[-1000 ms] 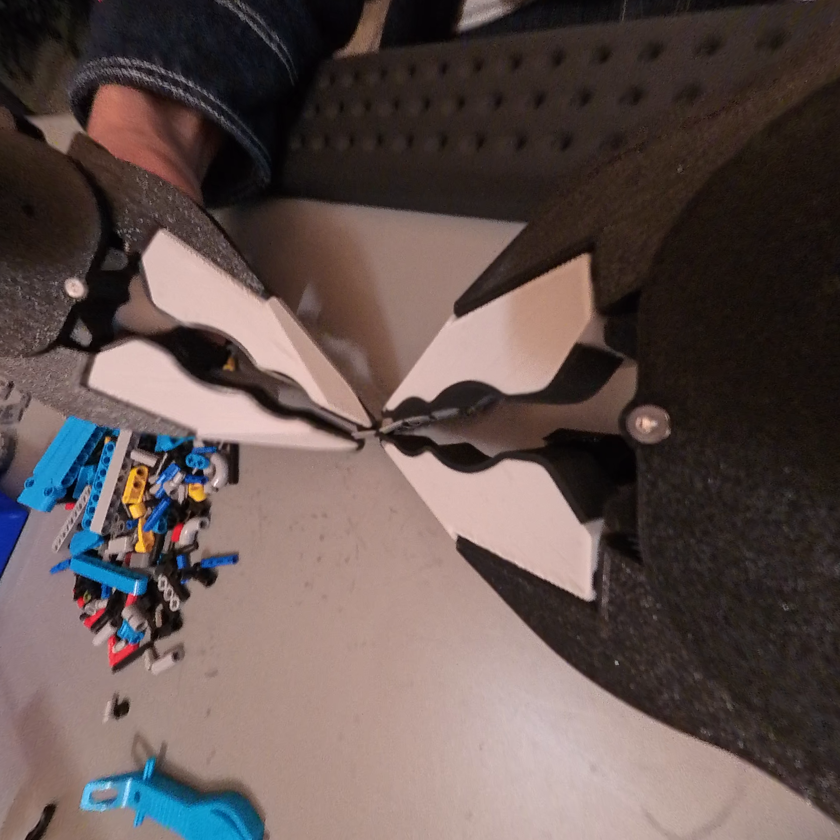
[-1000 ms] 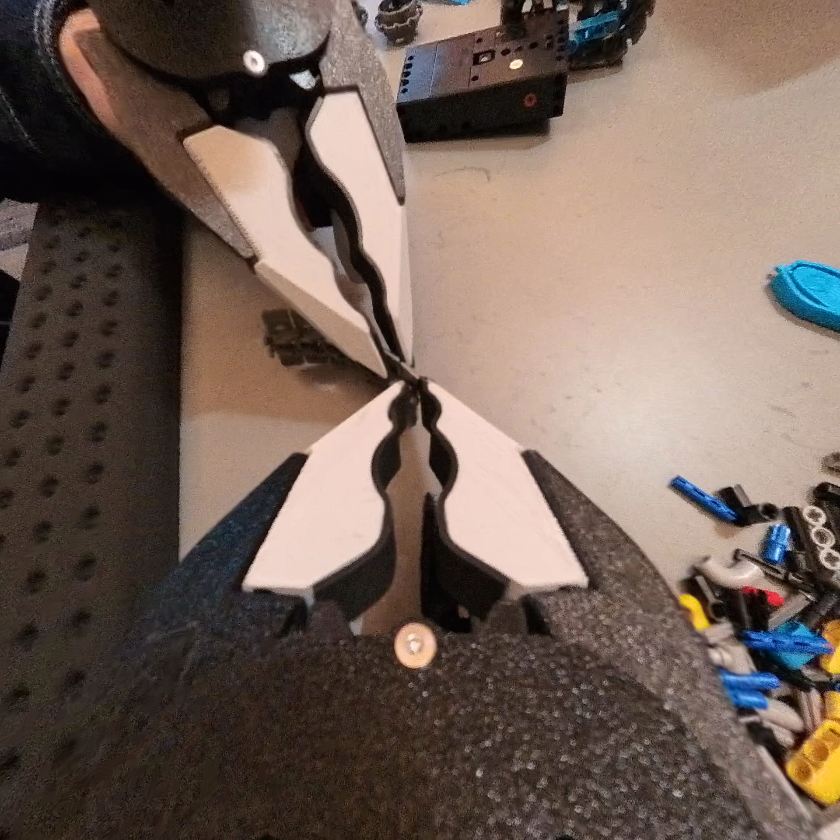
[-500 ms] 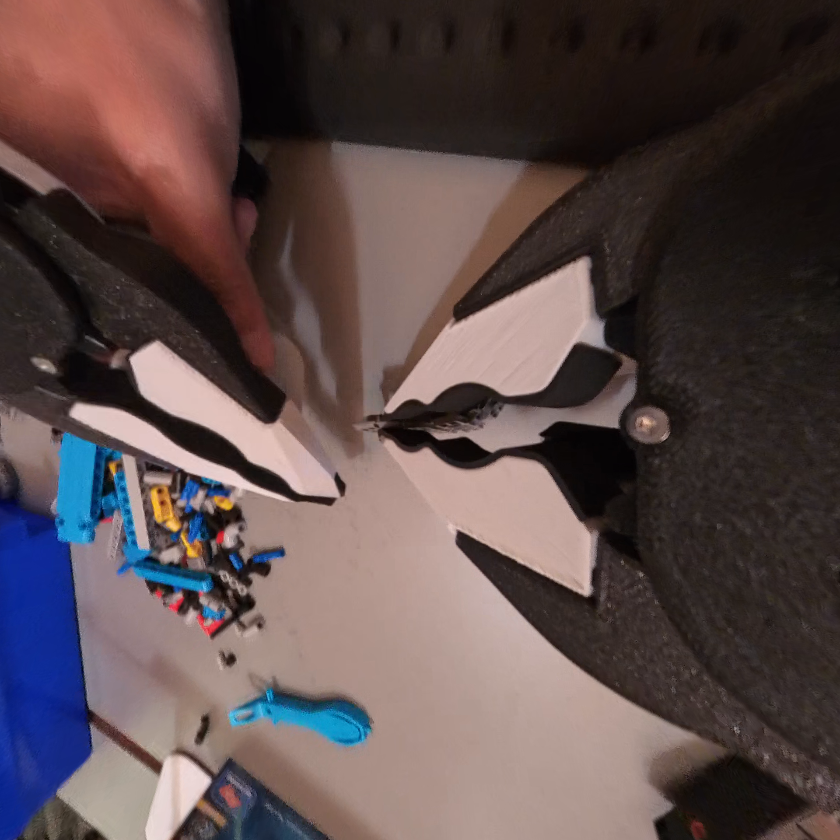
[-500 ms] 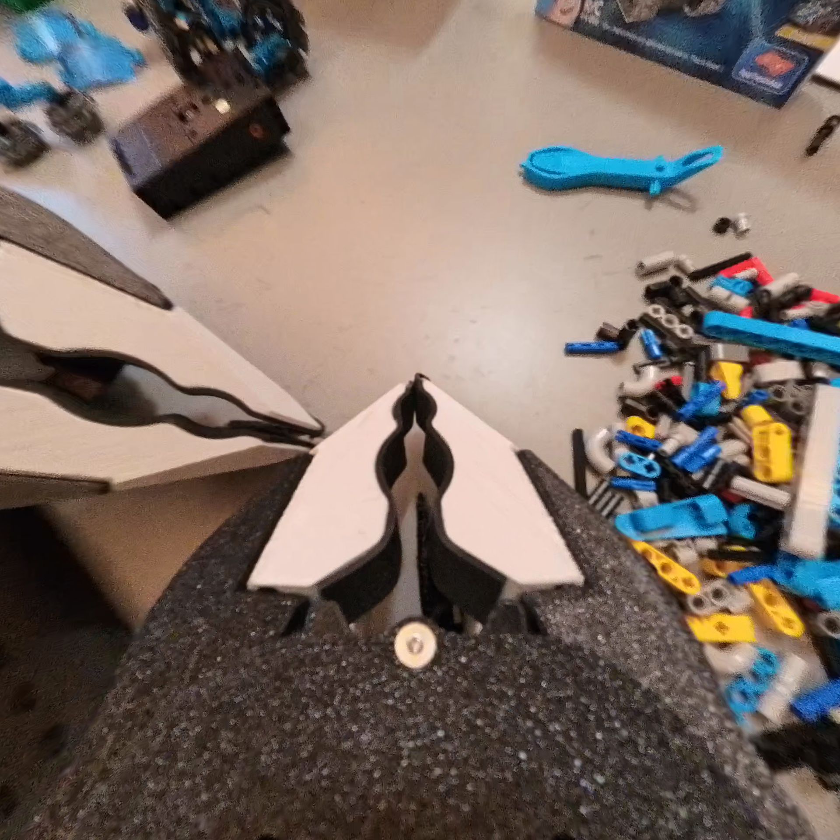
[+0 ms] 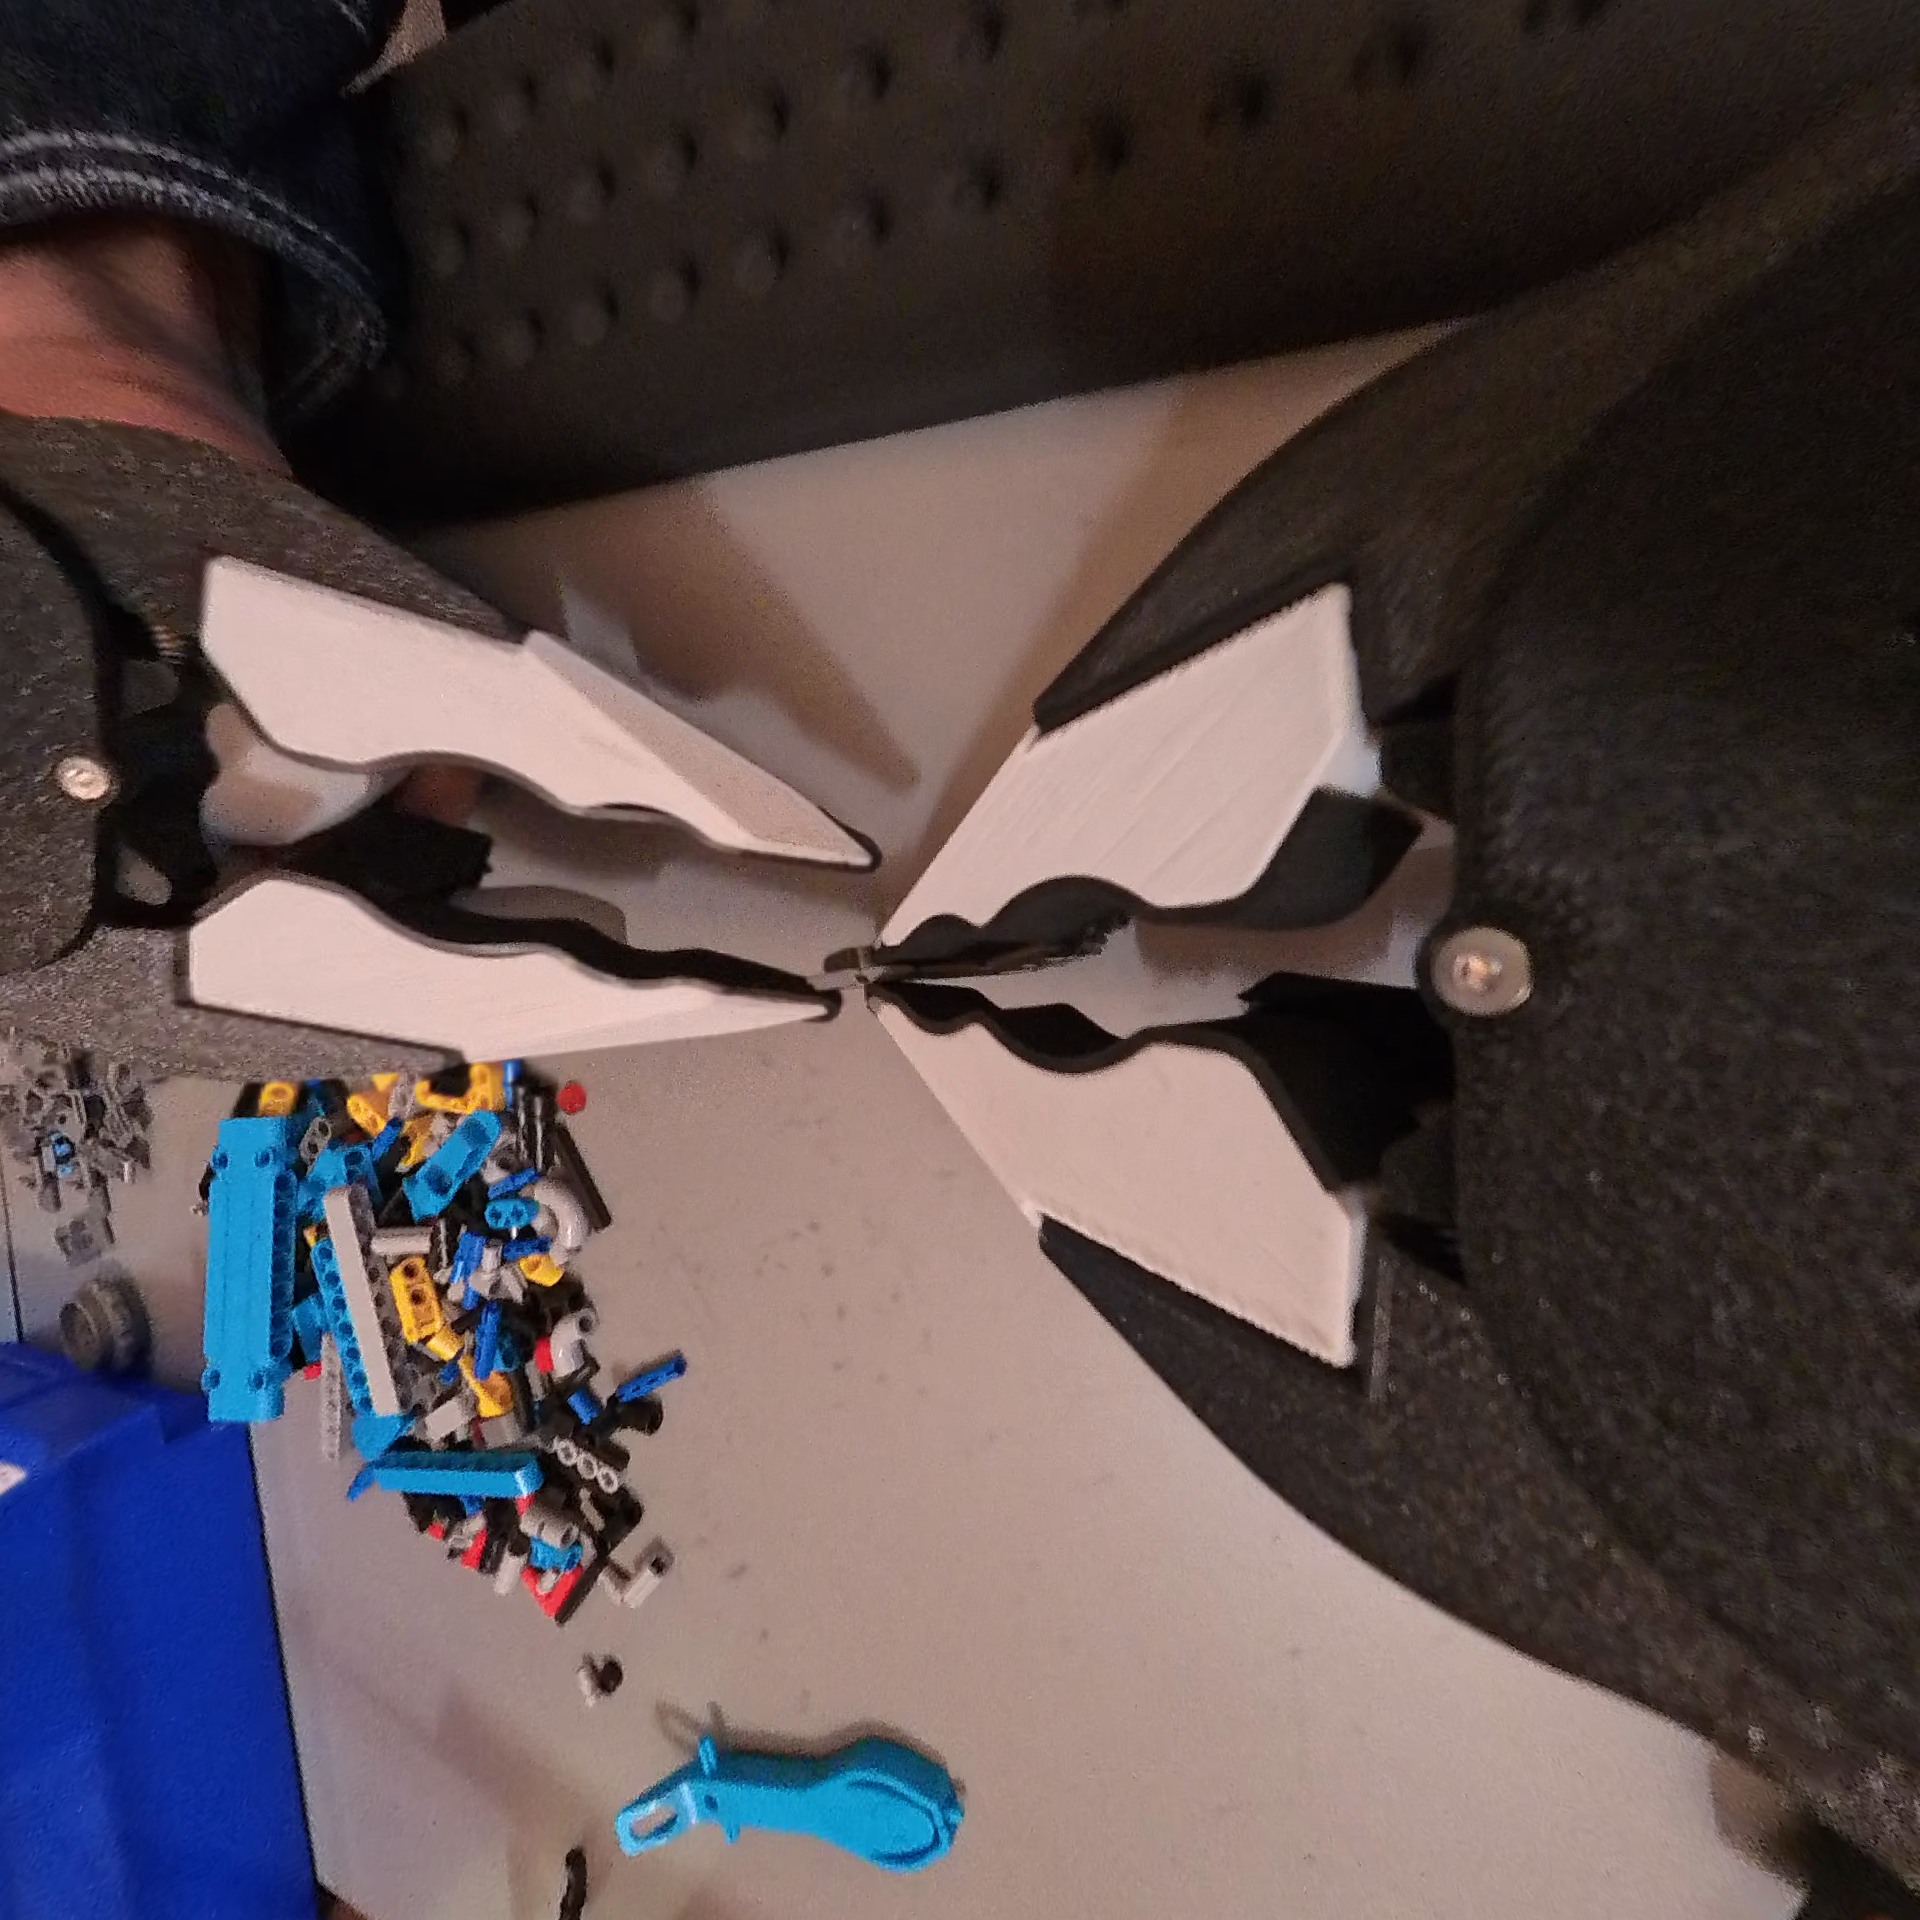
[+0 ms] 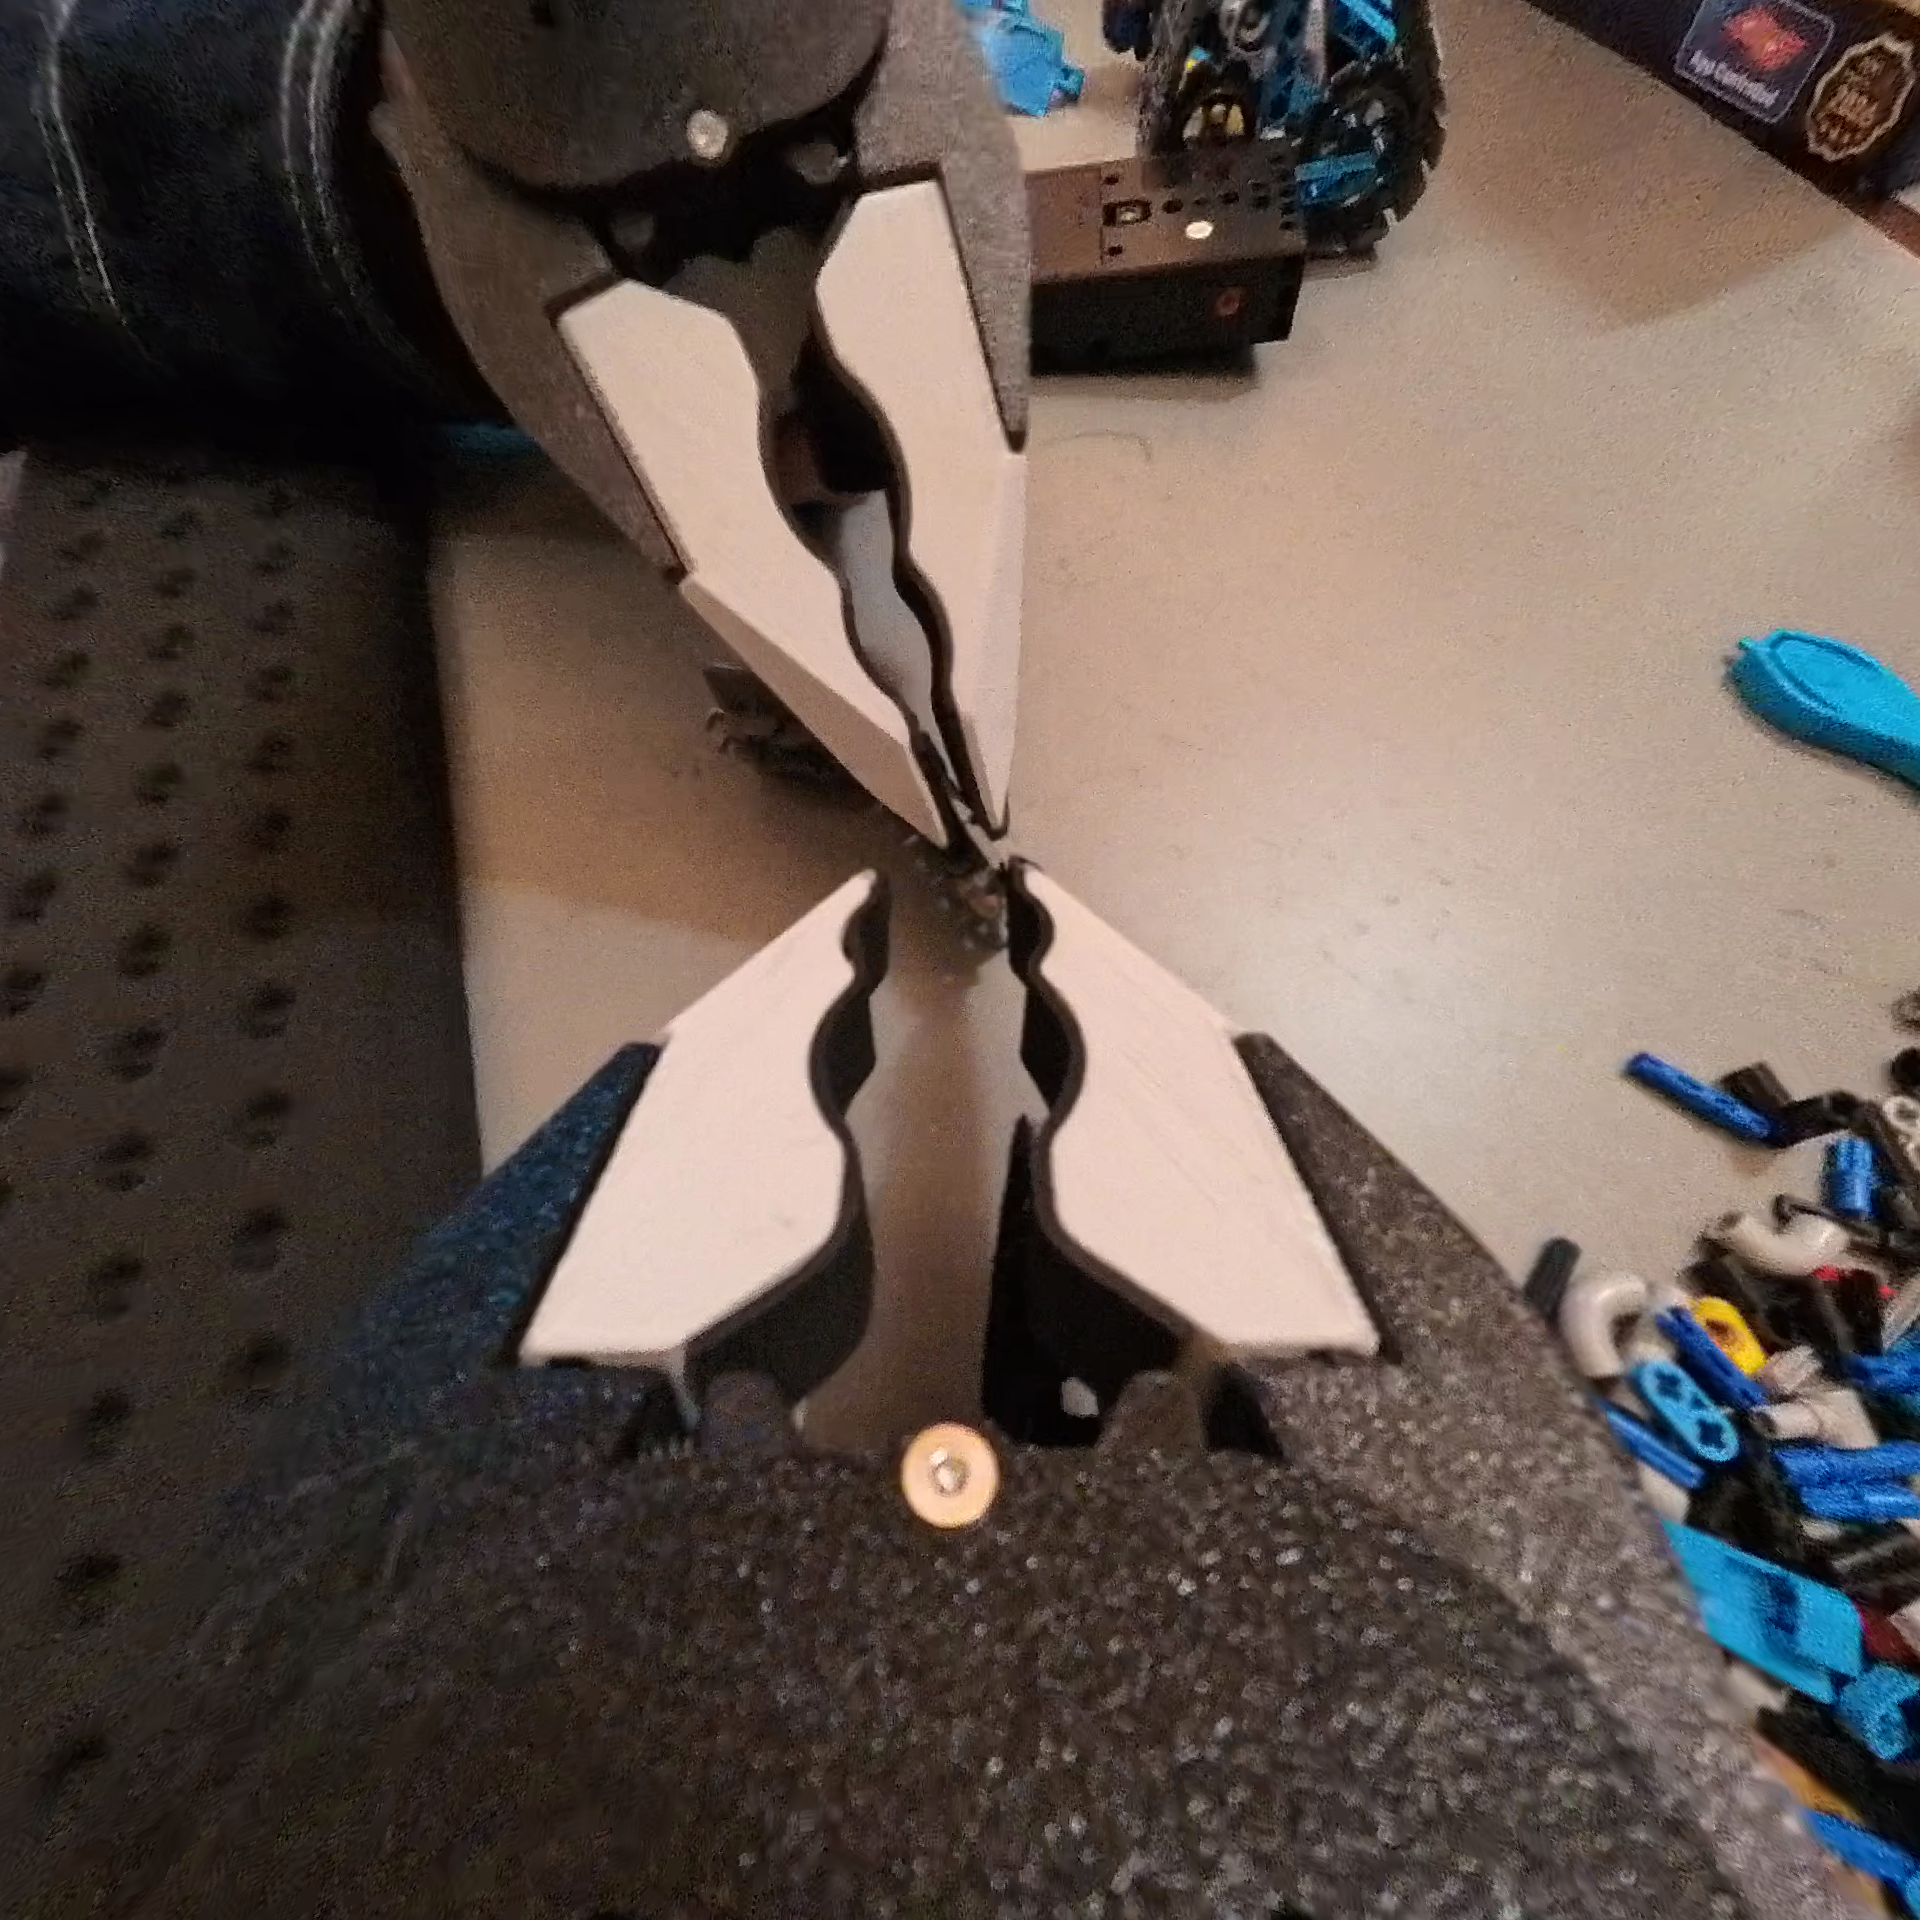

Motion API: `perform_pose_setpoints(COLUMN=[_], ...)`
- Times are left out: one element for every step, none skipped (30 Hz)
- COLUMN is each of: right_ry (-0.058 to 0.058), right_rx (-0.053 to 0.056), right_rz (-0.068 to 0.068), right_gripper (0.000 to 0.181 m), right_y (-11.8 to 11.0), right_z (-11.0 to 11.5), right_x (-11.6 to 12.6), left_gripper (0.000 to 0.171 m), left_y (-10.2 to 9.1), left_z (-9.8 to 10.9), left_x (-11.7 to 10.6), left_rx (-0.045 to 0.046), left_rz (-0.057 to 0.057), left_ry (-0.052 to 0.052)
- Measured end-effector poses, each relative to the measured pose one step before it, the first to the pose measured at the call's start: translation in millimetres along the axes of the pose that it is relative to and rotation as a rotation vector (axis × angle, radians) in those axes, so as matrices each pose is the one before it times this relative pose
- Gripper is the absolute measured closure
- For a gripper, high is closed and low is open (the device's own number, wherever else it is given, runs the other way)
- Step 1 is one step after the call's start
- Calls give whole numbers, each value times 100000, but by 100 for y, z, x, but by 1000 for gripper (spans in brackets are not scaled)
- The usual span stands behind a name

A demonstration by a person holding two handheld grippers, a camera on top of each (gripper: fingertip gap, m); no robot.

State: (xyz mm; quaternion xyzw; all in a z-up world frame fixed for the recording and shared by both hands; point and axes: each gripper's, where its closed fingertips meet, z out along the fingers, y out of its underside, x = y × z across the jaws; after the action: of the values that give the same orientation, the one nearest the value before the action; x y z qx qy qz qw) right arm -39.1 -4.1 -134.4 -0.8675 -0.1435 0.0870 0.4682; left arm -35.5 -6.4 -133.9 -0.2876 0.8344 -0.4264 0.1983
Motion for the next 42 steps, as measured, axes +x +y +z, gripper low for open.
perform_pose_setpoints(right_ry=[1846,1449,-295,-927,-836,-355,-669,194,410,-726,-586,23,-705,-385,1571,3019,3446,3729,3657,2537,1903,1511,2232,2670,1659,598,153,117,1175,1131,35,-916,-154,882,-105,-459,5982,6505,-2248,-5489,-1229,489], right_rx=[-371,-182,-29,63,188,221,-874,-143,-97,-305,-165,-704,-1008,-460,37,497,683,1043,1215,1211,1514,874,627,251,215,148,350,-220,-183,-224,158,268,71,0,-76,219,392,1261,2415,966,874,1645], right_rz=[-2671,-1133,158,1140,678,-168,-976,-673,-279,-108,651,2349,4622,5718,6478,4634,4320,5168,5393,5967,5455,3553,1420,-399,-399,94,455,-746,-1094,-1077,516,1702,262,-858,-177,1409,458,-890,4764,5635,-196,-1525], right_gripper=[165,174,176,175,173,172,174,177,180,180,180,181,181,181,181,181,181,181,181,181,181,181,181,181,181,181,181,181,181,181,181,181,181,181,181,181,181,181,181,181,181,181], right_y=[-8,6,-61,-105,-91,-163,-18,-47,-60,-1,27,60,55,14,-72,-86,-123,-124,-144,-145,-154,-140,-144,-127,-111,-69,-82,-38,-68,-55,-43,-20,-9,-40,-8,-6,-18,-489,-479,-124,-73,-285], right_z=[99,65,68,105,150,162,169,125,31,-14,-34,-62,-61,-8,45,47,59,82,89,73,109,91,87,80,122,117,93,88,62,47,25,20,23,18,27,17,-166,-473,-151,-68,-215,-341], right_x=[113,213,76,8,-18,9,-98,44,83,-178,-71,151,135,233,403,426,340,321,378,335,288,235,208,172,45,-12,10,-29,41,68,88,64,34,64,-20,77,1116,1725,792,63,42,-34], left_gripper=[169,165,163,163,164,166,169,169,169,168,163,166,169,170,169,170,170,170,170,170,170,170,170,170,170,170,170,170,170,170,170,170,170,170,170,170,170,171,171,170,170,171], left_y=[97,67,57,33,13,32,49,75,63,54,30,-19,-45,-29,-26,-26,17,19,9,-4,4,17,16,36,58,75,54,50,38,9,-8,-11,-5,9,10,-8,-408,-671,-157,295,420,221], left_z=[-155,-123,-68,-34,-16,-28,-66,-113,-90,-74,-44,34,79,62,65,87,67,69,104,137,121,104,97,84,-8,-42,-28,-36,-11,25,41,35,31,26,-8,-10,-157,-202,165,61,-82,-195], left_x=[-4,-93,-36,34,85,114,14,-127,-108,-131,-38,128,39,-201,-332,-384,-347,-337,-382,-352,-325,-270,-238,-200,-143,-124,-93,-81,-86,-84,-87,-35,-39,-49,-26,45,1098,1941,655,-624,-900,-359], left_rx=[216,92,-136,-196,-161,-174,-177,-170,-51,-95,-234,-59,228,196,-8,-28,-208,-462,-635,-819,-969,-909,-516,-171,-399,-179,421,225,-104,-384,-526,-367,-142,-2,-312,-38,2422,3323,-262,-2410,-1663,601], left_rz=[-805,-803,-735,-469,-7,232,149,-306,-972,-900,-396,62,930,1355,382,-63,1083,2082,1178,65,849,1065,-174,-1491,-999,-483,-1235,-878,101,1138,1709,823,412,-84,512,836,131,11,2791,3033,-4053,-5367], left_ry=[1430,421,451,506,509,568,238,-121,92,-172,129,568,-645,-2617,-3418,-3625,-3744,-4004,-3960,-3336,-3044,-2569,-1772,-797,180,366,376,76,-682,-1378,-1679,-991,-466,-355,-362,-308,6099,9058,-1477,-5635,-1451,3196])
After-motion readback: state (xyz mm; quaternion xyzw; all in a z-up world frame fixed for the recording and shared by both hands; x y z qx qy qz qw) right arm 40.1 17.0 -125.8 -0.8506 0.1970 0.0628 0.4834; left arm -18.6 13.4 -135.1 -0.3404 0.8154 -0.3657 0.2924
